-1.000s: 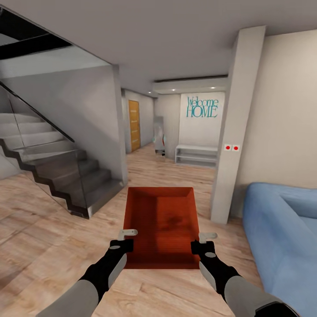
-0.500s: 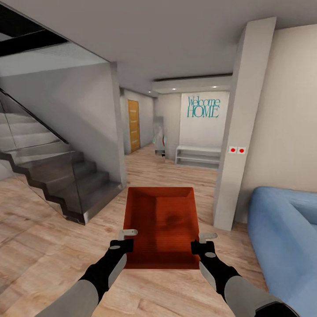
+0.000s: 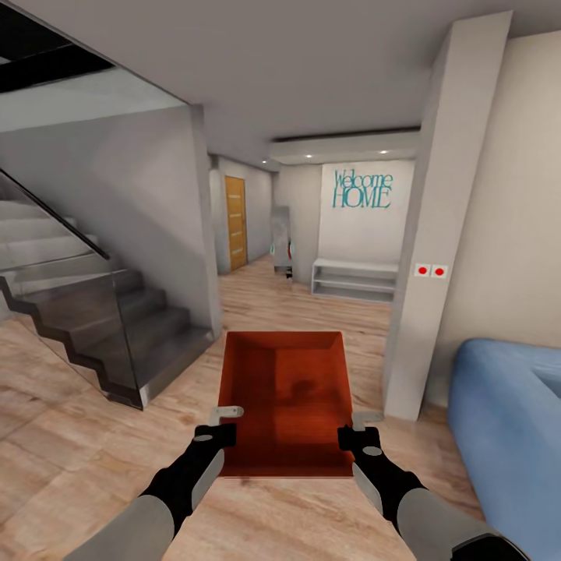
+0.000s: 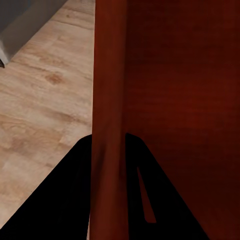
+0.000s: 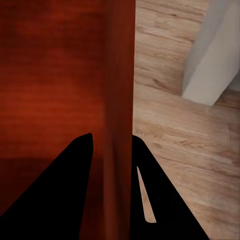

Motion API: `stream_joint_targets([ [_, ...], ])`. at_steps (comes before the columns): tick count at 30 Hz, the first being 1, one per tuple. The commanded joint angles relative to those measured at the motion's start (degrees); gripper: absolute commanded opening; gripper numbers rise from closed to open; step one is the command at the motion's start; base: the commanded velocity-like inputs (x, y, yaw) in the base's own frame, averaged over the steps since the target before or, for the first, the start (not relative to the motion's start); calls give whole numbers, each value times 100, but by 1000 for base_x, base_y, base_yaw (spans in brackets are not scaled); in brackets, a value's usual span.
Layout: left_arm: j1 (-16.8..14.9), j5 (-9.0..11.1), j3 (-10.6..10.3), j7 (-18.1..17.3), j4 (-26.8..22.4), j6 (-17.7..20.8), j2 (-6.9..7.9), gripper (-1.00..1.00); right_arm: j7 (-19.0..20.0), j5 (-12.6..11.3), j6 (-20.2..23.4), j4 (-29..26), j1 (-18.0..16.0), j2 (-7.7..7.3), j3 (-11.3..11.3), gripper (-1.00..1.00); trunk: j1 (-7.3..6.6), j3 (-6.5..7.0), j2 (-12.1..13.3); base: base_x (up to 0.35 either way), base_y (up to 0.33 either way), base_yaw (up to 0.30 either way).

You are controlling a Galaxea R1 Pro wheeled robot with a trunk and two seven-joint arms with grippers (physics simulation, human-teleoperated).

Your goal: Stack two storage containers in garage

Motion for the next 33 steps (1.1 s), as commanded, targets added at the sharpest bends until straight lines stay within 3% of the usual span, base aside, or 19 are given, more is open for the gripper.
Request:
stream_joint_targets([
  [1,-6,253,72,141,-125,-201,-1,-100,-8,-87,-40,15,-1,107,-107,-100,5,-10,-8,323,0,0],
  [33,-5,249,72,150,-125,-209,-1,-100,-8,-88,-32,14,-1,106,-107,-100,5,-10,-8,323,-82,0],
])
